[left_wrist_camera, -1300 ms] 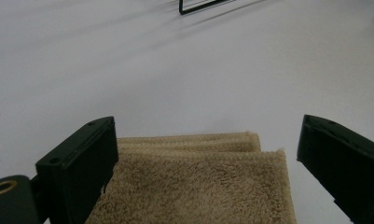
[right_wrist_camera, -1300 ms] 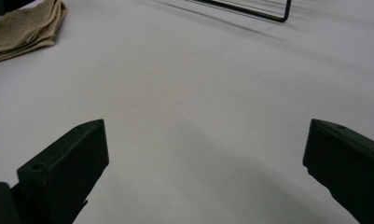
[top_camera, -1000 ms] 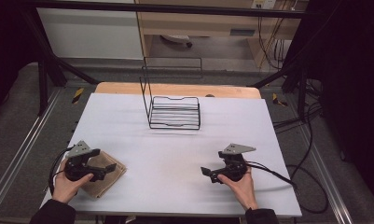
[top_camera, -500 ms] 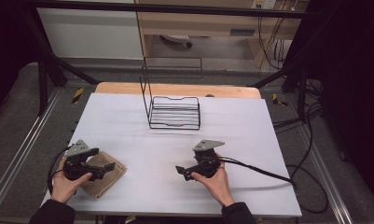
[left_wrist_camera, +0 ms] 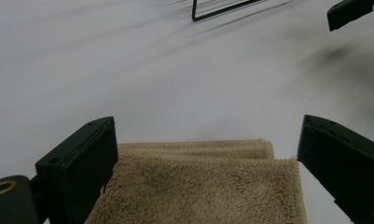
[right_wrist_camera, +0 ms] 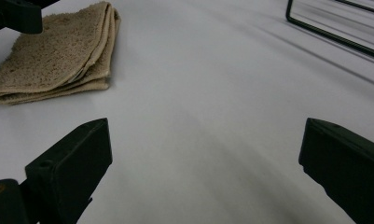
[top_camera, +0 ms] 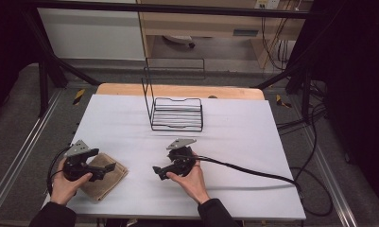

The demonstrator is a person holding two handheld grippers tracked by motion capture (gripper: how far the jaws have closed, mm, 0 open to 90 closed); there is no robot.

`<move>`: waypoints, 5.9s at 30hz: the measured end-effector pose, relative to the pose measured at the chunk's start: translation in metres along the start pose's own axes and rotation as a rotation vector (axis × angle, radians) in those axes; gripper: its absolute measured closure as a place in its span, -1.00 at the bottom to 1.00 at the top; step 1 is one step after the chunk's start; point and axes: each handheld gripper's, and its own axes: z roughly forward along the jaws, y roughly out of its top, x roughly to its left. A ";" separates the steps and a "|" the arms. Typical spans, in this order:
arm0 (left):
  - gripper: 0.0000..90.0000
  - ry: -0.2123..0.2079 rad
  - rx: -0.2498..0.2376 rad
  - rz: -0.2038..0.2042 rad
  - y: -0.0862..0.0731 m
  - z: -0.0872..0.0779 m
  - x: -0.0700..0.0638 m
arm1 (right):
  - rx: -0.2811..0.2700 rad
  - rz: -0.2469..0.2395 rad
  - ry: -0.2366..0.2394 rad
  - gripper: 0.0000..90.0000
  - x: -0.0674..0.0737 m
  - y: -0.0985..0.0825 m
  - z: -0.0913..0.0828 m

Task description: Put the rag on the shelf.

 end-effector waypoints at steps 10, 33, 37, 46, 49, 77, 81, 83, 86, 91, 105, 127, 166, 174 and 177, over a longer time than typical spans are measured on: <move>-0.89 0.004 -0.010 -0.008 0.001 -0.002 0.001 | 0.010 0.001 0.024 -0.84 0.023 0.015 0.034; -0.89 0.001 -0.021 -0.015 0.003 -0.004 0.001 | 0.036 -0.007 0.127 -0.30 0.059 0.034 0.081; -0.89 0.000 -0.020 -0.014 0.003 -0.004 0.001 | 0.044 -0.009 0.141 -0.09 0.064 0.034 0.088; -0.89 -0.002 -0.024 -0.013 0.003 -0.005 0.001 | 0.089 -0.026 0.164 0.26 0.067 0.034 0.098; -0.88 -0.002 -0.023 -0.012 0.003 -0.004 0.001 | 0.106 -0.018 0.179 0.35 0.067 0.033 0.100; -0.88 -0.003 -0.029 -0.010 0.004 -0.006 0.001 | 0.150 -0.006 0.172 0.62 0.066 0.037 0.096; -0.88 -0.002 -0.028 -0.009 0.005 -0.006 0.000 | 0.159 0.003 0.182 0.60 0.067 0.036 0.097; -0.87 -0.003 -0.033 -0.012 0.005 -0.006 0.000 | 0.164 -0.002 0.185 0.62 0.068 0.035 0.096; -0.87 -0.005 -0.032 -0.010 0.005 -0.005 -0.001 | 0.171 0.009 0.194 0.72 0.069 0.034 0.096; -0.87 -0.003 -0.034 -0.012 0.005 -0.006 0.000 | 0.166 0.016 0.201 0.86 0.070 0.033 0.096; -0.87 0.002 -0.046 -0.012 0.005 -0.010 0.001 | 0.158 -0.020 0.149 0.90 0.066 0.045 0.075; -0.87 -0.008 -0.027 -0.002 0.006 -0.003 -0.005 | 0.143 0.080 -0.060 0.89 -0.012 0.003 -0.012; -0.87 -0.033 0.016 0.007 0.005 0.017 -0.015 | 0.034 0.009 -0.054 0.01 -0.065 0.013 0.010; -0.87 -0.034 0.012 0.010 0.004 0.016 -0.015 | 0.098 0.045 0.005 0.43 -0.077 0.018 0.031; -0.87 -0.033 0.017 0.016 0.005 0.017 -0.016 | 0.110 0.061 0.027 0.57 -0.078 0.018 0.032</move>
